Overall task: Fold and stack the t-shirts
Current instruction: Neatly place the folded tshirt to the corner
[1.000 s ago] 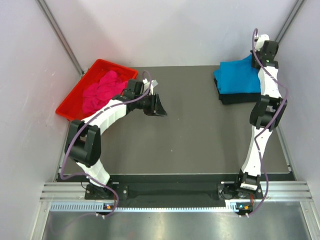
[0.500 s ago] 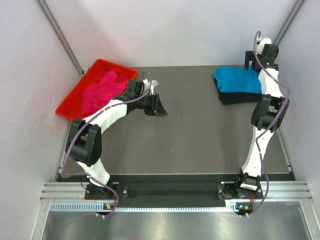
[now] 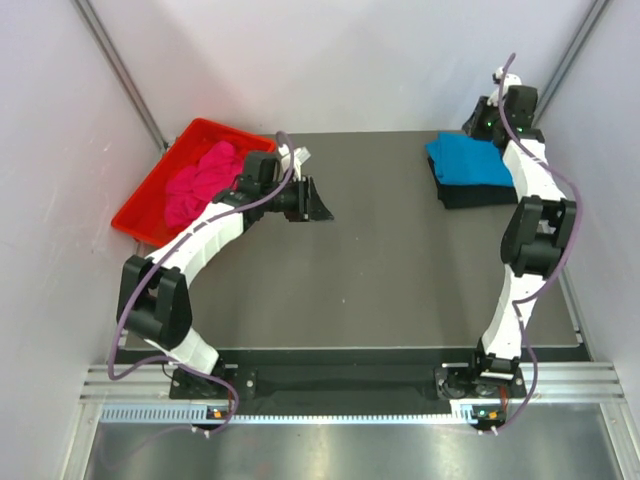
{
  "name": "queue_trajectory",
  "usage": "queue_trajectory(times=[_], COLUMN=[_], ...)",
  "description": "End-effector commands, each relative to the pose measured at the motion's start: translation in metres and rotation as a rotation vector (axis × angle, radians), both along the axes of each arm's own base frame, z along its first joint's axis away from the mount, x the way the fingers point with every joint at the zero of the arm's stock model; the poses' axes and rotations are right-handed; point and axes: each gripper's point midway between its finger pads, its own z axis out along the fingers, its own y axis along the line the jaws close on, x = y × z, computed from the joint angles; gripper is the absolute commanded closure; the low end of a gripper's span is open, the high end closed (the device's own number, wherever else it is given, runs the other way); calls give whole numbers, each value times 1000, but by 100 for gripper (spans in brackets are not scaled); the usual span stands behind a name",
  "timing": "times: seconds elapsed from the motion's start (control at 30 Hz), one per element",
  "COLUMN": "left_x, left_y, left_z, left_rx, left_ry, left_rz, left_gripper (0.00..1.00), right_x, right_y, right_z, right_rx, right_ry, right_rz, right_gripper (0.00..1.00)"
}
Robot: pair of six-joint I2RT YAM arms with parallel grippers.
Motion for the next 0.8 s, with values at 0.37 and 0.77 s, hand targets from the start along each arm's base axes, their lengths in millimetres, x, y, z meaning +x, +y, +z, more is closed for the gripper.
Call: queue_trajectory(times=[0.37, 0.77], left_x=[6, 7], left_y=[-1, 4], left_z=[9, 16], left_rx=[-25, -7], left_ry=[-47, -94], left_rz=[2, 25], left_gripper=[62, 62], right_x=[-32, -63], right_y=[38, 57], right_z=[-132, -64], right_rx=[256, 257], right_ry=[235, 182], right_rz=[91, 138], right_gripper=[81, 71])
